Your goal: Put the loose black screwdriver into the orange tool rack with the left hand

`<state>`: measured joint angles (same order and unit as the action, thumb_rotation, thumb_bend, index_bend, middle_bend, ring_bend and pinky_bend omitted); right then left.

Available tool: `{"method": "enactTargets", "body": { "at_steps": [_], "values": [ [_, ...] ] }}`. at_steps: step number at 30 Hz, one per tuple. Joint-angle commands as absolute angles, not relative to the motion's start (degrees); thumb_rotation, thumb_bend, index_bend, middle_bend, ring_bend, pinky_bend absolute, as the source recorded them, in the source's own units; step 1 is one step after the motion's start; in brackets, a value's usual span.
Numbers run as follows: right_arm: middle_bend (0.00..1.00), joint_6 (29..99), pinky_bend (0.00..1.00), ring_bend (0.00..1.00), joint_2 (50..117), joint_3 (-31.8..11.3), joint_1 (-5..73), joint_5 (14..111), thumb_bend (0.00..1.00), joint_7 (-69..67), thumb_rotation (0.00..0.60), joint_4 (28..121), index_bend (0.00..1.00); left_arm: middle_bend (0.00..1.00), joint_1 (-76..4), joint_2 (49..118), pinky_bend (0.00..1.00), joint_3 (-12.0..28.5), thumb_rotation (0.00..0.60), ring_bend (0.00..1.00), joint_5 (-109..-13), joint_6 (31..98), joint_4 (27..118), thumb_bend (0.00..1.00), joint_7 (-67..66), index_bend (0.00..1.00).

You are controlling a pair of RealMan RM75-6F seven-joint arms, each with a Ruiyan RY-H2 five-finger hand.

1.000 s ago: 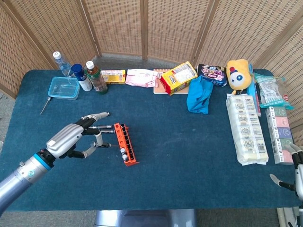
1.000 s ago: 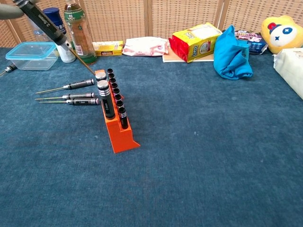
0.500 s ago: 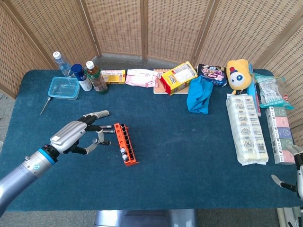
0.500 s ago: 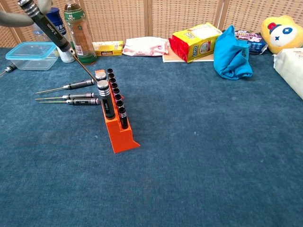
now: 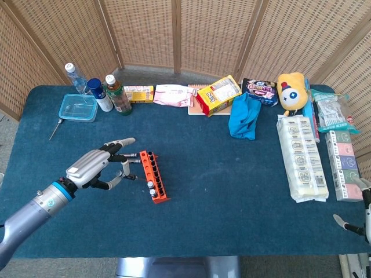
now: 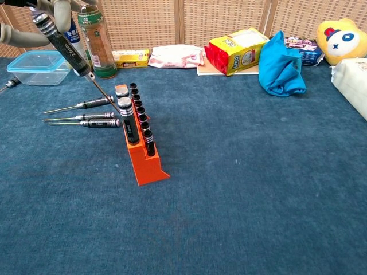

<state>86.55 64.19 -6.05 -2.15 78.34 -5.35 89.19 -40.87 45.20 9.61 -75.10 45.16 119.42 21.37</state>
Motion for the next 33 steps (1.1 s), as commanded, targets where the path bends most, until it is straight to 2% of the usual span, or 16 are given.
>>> {"method": "enactTargets", "body": {
  "at_steps": [1,33],
  "values": [
    [0.13,86.5,0.07,0.10,64.1,-6.1,-2.1,78.4,0.04,-5.4,0.549,89.1,0.11,0.00,-41.0,45.3,0.05,9.8,0.600,0.00,-74.4,45.0,119.7,0.48,20.9,0.58],
    [0.13,86.8,0.07,0.10,63.6,-6.3,-2.7,78.1,0.04,-6.1,0.549,89.0,0.11,0.00,-41.8,48.4,0.05,10.8,0.600,0.00,-71.6,43.5,118.9,0.47,18.0,0.58]
  ]
}}
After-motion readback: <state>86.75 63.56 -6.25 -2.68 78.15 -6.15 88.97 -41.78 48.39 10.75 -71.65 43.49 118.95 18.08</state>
